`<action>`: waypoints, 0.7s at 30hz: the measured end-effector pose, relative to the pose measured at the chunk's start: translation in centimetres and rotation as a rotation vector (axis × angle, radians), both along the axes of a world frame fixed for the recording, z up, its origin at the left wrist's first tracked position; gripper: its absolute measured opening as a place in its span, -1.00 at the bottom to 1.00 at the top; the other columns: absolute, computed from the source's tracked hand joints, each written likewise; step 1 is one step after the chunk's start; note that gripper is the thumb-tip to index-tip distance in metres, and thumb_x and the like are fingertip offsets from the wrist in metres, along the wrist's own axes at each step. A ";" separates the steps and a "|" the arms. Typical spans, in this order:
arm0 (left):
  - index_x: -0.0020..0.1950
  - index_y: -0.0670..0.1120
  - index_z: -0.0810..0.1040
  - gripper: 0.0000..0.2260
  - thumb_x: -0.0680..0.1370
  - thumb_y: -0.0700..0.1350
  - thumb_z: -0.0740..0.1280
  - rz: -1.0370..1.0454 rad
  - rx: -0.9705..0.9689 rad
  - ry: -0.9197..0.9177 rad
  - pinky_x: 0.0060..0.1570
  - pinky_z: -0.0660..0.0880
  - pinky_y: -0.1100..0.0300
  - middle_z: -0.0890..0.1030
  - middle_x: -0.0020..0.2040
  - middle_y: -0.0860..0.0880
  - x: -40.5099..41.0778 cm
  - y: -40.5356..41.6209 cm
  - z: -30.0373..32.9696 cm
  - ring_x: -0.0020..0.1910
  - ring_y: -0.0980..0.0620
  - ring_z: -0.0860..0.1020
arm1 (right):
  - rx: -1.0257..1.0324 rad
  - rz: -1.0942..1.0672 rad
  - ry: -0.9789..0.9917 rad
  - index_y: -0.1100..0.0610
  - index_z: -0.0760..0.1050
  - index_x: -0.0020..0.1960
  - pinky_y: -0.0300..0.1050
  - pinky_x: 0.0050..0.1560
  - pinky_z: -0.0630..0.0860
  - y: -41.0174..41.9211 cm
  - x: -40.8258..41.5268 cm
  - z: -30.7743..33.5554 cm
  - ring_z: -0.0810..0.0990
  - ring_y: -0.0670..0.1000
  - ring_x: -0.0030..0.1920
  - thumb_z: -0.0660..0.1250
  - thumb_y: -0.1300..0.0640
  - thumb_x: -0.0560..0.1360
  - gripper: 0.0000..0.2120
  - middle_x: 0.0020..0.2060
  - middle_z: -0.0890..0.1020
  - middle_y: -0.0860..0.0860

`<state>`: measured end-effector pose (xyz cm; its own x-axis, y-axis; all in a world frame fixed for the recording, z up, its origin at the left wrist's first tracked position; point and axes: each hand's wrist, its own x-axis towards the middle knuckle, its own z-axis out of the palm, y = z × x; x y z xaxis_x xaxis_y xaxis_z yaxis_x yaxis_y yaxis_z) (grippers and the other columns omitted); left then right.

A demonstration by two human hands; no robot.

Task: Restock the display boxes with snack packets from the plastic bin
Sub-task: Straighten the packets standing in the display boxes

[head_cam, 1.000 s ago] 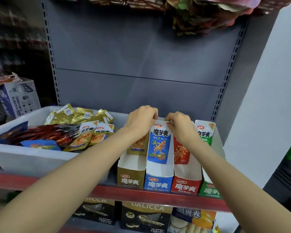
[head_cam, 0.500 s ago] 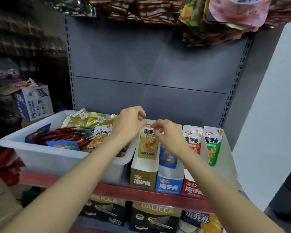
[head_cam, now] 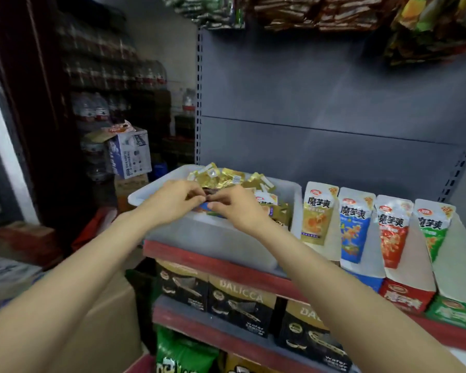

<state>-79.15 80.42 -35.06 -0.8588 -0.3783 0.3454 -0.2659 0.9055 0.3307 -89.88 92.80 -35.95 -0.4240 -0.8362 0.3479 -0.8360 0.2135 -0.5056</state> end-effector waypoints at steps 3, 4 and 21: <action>0.02 -0.05 0.60 -0.90 0.56 -0.15 0.30 -0.068 0.001 -0.071 -0.31 0.29 0.40 0.50 -0.25 0.15 0.7 -1.0 -0.5 -0.28 0.19 0.42 | 0.009 -0.080 0.060 0.14 0.65 -0.07 -0.05 -0.10 0.48 -0.7 0.3 0.0 0.56 0.05 -0.14 0.33 0.17 0.50 -0.88 -0.18 0.65 0.04; 0.00 -0.04 0.60 -0.91 0.55 -0.15 0.32 -0.076 0.007 -0.062 -0.28 0.30 0.40 0.52 -0.24 0.14 0.7 -1.2 -0.7 -0.25 0.15 0.44 | 0.014 -0.102 0.089 0.12 0.64 -0.08 -0.03 -0.10 0.49 -0.7 0.3 0.0 0.57 0.07 -0.12 0.32 0.17 0.50 -0.88 -0.17 0.65 0.05; -0.19 -0.15 0.63 -0.89 0.50 -0.14 0.40 -0.042 0.218 0.303 -0.12 0.48 0.19 0.65 -0.29 -0.08 -2.4 2.3 0.4 -0.26 0.02 0.60 | -0.037 -0.240 0.299 0.09 0.56 0.02 0.04 -0.10 0.52 3.9 -2.0 1.5 0.59 0.16 -0.10 0.18 0.14 0.58 -0.82 -0.10 0.64 0.07</action>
